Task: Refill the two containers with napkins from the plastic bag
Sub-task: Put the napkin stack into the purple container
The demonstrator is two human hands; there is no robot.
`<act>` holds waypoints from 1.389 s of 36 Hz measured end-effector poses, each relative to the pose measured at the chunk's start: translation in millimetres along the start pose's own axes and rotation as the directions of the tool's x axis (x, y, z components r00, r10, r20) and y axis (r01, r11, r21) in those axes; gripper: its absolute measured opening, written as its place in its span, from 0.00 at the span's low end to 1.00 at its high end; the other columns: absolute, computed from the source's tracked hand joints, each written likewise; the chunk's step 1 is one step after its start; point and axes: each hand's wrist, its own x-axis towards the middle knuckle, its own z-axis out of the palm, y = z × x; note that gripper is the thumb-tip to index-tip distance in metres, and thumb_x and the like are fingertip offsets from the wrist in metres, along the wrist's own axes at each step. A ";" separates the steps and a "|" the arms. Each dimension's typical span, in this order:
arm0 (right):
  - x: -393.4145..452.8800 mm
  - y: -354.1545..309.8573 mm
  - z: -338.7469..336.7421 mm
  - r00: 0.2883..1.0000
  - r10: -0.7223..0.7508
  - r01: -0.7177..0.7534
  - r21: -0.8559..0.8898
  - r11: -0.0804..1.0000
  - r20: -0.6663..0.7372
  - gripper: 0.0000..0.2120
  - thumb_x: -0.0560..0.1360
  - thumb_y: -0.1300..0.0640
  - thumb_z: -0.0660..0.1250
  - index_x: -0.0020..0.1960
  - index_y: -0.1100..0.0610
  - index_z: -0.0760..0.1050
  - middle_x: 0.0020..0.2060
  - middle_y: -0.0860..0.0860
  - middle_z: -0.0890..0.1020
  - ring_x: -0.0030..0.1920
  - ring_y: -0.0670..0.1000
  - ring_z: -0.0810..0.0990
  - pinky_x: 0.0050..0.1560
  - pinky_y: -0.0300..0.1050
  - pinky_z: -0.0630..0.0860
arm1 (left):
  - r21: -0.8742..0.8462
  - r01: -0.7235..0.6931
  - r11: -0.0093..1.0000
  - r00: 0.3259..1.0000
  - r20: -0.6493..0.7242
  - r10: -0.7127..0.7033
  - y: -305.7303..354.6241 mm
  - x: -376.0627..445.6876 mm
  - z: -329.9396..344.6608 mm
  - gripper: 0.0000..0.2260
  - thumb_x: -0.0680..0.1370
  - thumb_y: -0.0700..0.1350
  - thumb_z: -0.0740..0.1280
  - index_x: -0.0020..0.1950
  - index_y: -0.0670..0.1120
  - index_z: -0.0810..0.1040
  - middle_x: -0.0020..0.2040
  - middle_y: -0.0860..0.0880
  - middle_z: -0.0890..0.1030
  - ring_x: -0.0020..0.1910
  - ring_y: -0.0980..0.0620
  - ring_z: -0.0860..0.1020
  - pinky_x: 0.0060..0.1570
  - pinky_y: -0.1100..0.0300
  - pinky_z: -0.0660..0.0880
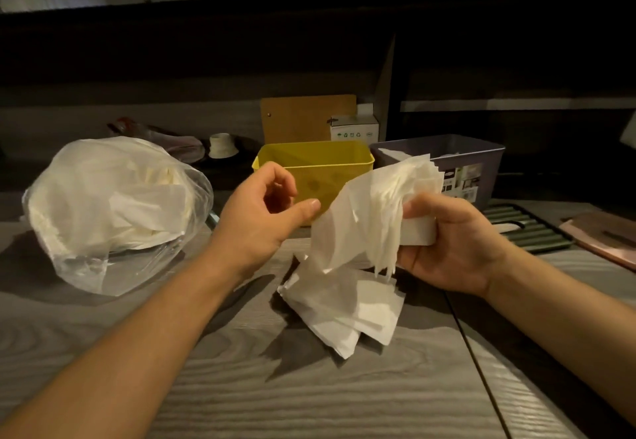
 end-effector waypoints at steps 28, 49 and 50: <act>9.0 7.8 -0.2 0.994 -0.085 0.067 -0.224 0.972 -0.071 0.25 0.70 0.66 0.69 0.67 0.59 0.75 0.57 0.58 0.83 0.54 0.55 0.84 0.51 0.50 0.82 | -0.402 0.283 0.871 0.943 0.283 -0.175 16.6 -12.1 14.1 0.02 0.78 0.40 0.69 0.49 0.43 0.81 0.46 0.48 0.86 0.46 0.50 0.86 0.42 0.59 0.82; 5.2 10.7 2.6 0.997 -0.078 0.067 -0.382 0.922 -0.013 0.16 0.71 0.65 0.68 0.59 0.62 0.79 0.53 0.60 0.84 0.54 0.58 0.84 0.55 0.51 0.82 | -0.454 0.365 0.813 0.913 0.346 -0.217 9.9 -9.6 18.8 0.03 0.74 0.40 0.72 0.46 0.42 0.83 0.41 0.46 0.85 0.40 0.51 0.84 0.41 0.59 0.79; 5.3 10.9 2.8 0.996 -0.084 0.069 -0.384 0.921 -0.021 0.16 0.71 0.65 0.68 0.59 0.62 0.80 0.54 0.61 0.84 0.55 0.59 0.84 0.56 0.53 0.81 | -0.453 0.361 0.815 0.914 0.344 -0.213 9.7 -9.6 18.9 0.02 0.75 0.40 0.71 0.45 0.42 0.83 0.41 0.46 0.85 0.41 0.51 0.83 0.41 0.59 0.79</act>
